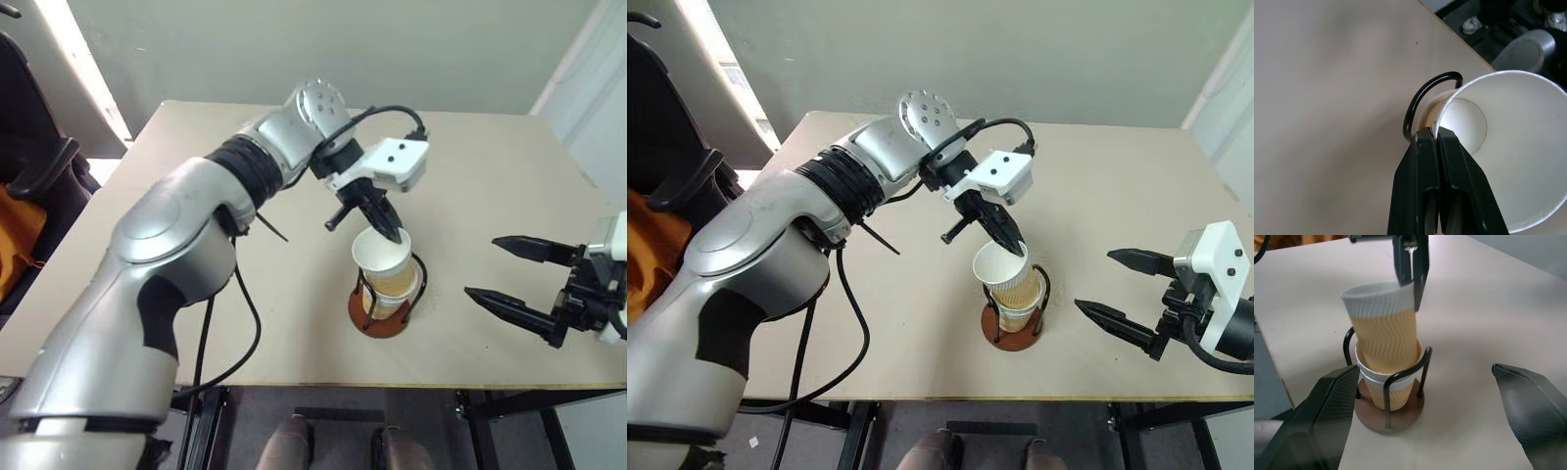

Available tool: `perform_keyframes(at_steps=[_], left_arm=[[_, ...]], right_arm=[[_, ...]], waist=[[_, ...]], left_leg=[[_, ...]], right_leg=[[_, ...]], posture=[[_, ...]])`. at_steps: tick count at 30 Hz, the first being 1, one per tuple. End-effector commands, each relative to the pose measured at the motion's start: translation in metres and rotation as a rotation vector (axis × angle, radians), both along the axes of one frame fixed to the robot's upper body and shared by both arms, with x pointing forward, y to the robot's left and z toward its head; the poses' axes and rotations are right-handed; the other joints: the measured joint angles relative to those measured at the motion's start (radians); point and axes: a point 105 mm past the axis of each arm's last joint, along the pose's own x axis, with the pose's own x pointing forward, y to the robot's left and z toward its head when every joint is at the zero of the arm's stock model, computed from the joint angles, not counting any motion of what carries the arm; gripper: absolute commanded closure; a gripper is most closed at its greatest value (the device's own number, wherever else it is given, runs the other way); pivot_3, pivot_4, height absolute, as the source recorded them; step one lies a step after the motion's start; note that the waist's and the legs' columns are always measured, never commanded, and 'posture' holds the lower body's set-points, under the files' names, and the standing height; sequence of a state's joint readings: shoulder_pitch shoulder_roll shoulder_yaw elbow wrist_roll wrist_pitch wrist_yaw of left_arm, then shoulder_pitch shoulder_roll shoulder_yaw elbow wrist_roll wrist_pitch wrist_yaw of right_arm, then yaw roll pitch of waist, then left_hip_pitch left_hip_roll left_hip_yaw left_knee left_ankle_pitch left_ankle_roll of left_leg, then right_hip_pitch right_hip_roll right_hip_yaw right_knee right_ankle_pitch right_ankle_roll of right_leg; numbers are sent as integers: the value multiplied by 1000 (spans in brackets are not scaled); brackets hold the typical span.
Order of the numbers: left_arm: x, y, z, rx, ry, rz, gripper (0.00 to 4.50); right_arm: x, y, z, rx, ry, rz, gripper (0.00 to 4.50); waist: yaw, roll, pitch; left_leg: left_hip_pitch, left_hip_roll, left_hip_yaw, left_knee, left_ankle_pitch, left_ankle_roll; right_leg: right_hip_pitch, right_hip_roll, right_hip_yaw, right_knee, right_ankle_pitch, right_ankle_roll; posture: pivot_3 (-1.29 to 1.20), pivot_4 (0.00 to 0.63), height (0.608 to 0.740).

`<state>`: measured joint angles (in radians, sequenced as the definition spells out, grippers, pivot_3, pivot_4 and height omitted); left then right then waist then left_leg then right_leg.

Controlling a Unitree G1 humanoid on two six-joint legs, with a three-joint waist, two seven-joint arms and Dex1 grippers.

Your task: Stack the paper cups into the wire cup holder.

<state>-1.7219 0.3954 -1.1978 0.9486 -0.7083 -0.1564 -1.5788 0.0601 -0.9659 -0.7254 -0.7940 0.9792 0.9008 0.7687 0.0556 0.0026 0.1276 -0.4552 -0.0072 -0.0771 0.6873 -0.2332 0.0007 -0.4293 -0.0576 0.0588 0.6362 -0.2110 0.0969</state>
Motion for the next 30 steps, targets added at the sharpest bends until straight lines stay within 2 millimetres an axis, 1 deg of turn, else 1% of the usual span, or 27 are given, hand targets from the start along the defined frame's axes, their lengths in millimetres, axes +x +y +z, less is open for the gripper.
perform_keyframes(at_steps=[1,2,3,5,9,13,15,17,19,20,21,22,24,26,27,30], left_arm=[[-2,-2,6,16,-32,-39,4492],[-1,-2,5,23,-40,-38,4106],[0,-2,4,31,-49,-38,3922],[0,-3,3,32,-54,-46,3244],[-2,-6,1,16,-62,-74,1773],[-1,-6,9,-46,-36,-45,1773],[5,5,14,-86,-26,3,1773],[11,22,18,-124,-1,61,1773],[18,60,16,-165,39,163,1773],[19,72,15,-177,53,195,1773],[18,92,12,-199,84,249,1773],[16,103,11,-212,106,279,1773],[12,138,6,-256,163,386,1773],[3,167,0,-296,206,496,1773],[-4,179,-4,-314,230,544,1773],[-26,205,-15,-347,268,679,1773]], right_arm=[[-2,1,7,-23,-43,0,0],[-2,1,7,-25,-43,0,0],[-2,1,7,-26,-43,-1,0],[-1,1,7,-27,-44,-2,0],[-1,-1,7,-31,-42,-4,0],[3,-2,8,-42,-32,19,0],[9,1,8,-44,-20,53,0],[14,1,4,-58,7,80,0],[26,-3,-3,-77,48,97,0],[30,-6,-5,-86,60,101,0],[36,-9,-7,-98,72,101,0],[40,-12,-8,-108,79,101,0],[51,-18,-8,-130,89,99,0],[58,-23,-4,-130,89,102,0],[60,-25,-2,-134,87,106,0],[65,-34,0,-155,93,114,0]], waist=[[0,0,0],[0,0,0],[0,0,0],[0,0,0],[0,0,0],[0,0,0],[-3,1,0],[-6,2,-1],[-15,5,-3],[-22,7,-3],[-30,8,-4],[-36,8,-4],[-36,9,-4],[-31,9,-4],[-31,9,-4],[-28,9,-4]], left_leg=[[0,0,0,0,0,0],[1,0,0,0,0,0],[1,0,0,0,0,0],[1,0,0,2,0,1],[2,0,0,3,-1,2],[1,0,0,5,-2,3],[1,0,1,5,-2,3],[2,0,2,6,-2,3],[3,1,2,6,-2,3],[3,1,2,6,-2,3],[4,1,2,5,-2,2],[5,1,3,5,-2,2],[3,2,3,5,-1,2],[2,1,4,6,-1,2],[2,1,2,6,-1,2],[1,1,2,5,-1,2]], right_leg=[[1,0,0,0,0,0],[1,0,0,0,0,0],[2,0,0,-1,0,0],[2,0,0,-1,0,1],[3,0,0,-1,1,2],[4,0,0,-2,1,3],[4,0,1,-2,2,3],[4,0,1,-2,2,3],[4,1,1,-2,2,3],[4,1,1,-2,2,3],[3,2,1,-1,2,3],[3,3,0,-1,2,3],[1,4,0,0,2,3],[-1,7,-2,1,2,3],[-1,3,1,0,2,3],[-2,3,1,-1,0,-2]], posture=[[0,150,740],[0,150,740],[0,150,740],[0,150,740],[0,150,740],[0,150,740],[0,150,740],[0,150,740],[0,150,740],[0,150,740],[0,150,740],[0,150,740],[0,150,740],[0,150,740],[0,150,740],[0,150,740]])
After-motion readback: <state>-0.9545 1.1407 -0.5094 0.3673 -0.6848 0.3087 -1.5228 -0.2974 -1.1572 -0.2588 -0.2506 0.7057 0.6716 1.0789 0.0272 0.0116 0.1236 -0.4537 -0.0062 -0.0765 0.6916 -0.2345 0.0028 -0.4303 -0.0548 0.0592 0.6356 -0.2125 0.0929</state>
